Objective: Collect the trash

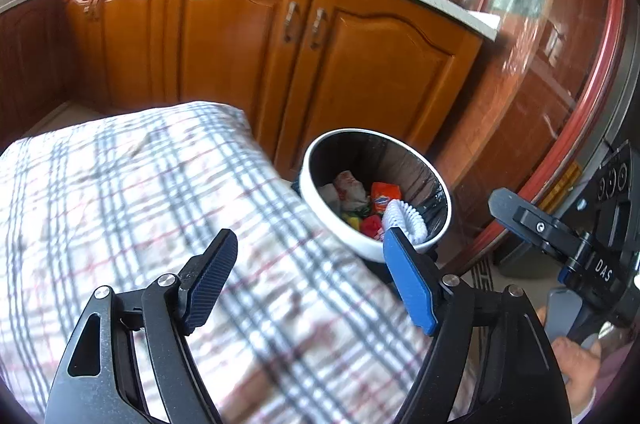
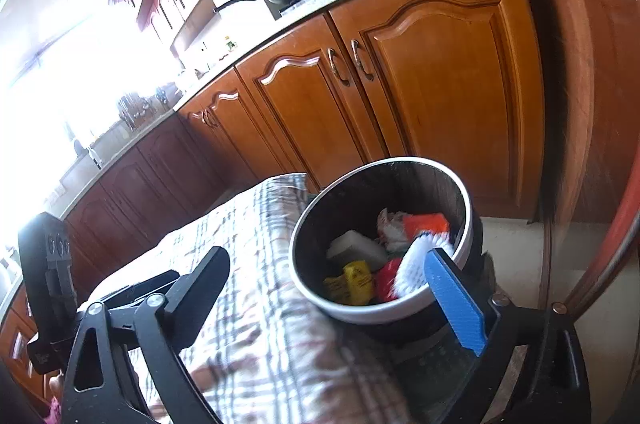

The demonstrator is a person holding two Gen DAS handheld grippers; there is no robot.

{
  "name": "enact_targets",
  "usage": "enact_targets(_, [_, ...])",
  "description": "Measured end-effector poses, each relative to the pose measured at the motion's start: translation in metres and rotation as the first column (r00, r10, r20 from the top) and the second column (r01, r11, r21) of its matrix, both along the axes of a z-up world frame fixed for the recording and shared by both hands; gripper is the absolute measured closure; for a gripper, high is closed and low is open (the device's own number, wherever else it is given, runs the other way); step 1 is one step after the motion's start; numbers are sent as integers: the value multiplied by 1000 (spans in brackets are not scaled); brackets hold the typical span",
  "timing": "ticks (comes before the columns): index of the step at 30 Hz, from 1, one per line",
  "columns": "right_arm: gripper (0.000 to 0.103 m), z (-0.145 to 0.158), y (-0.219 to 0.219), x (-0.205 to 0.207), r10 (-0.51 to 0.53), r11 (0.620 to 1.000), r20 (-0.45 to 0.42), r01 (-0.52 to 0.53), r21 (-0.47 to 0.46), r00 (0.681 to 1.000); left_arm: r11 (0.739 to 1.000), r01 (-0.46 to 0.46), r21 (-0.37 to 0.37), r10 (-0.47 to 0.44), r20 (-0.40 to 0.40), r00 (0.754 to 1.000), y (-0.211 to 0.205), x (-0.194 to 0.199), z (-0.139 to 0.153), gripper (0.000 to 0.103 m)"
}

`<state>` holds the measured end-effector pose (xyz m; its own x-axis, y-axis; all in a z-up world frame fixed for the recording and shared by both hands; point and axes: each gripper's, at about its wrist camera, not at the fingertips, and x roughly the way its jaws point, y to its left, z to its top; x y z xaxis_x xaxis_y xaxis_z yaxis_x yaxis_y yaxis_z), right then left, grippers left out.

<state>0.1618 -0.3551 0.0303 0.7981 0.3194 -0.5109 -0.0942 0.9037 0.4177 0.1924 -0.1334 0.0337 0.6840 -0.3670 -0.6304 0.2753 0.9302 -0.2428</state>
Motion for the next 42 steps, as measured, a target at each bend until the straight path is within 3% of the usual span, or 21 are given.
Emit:
enact_targets(9, [2, -5, 35, -42, -41, 999, 12, 41, -30, 999, 996, -81, -30, 84, 114, 990, 43, -54, 9, 14])
enact_targets(13, [2, 9, 47, -60, -63, 995, 64, 68, -71, 996, 995, -97, -33, 101, 184, 978, 55, -75, 19, 9])
enact_targets(16, [0, 32, 55, -76, -77, 989, 136, 94, -118, 988, 992, -120, -26, 123, 267, 956, 64, -91, 32, 0])
enact_targets(19, [0, 51, 62, -99, -108, 975, 253, 152, -164, 962, 988, -152, -13, 147, 347, 926, 68, -105, 39, 0])
enact_targets(22, [0, 50, 73, -116, -132, 952, 336, 214, -220, 933, 984, -177, 14, 158, 385, 909, 70, -114, 34, 0])
enact_targets(30, [0, 14, 86, -124, -146, 922, 345, 254, -292, 927, 969, -238, 63, 192, 412, 891, 71, -128, 7, 0])
enact_targets(42, [0, 7, 84, -129, -153, 914, 322, 257, -313, 934, 963, -243, 112, 180, 404, 897, 62, -137, -4, 0])
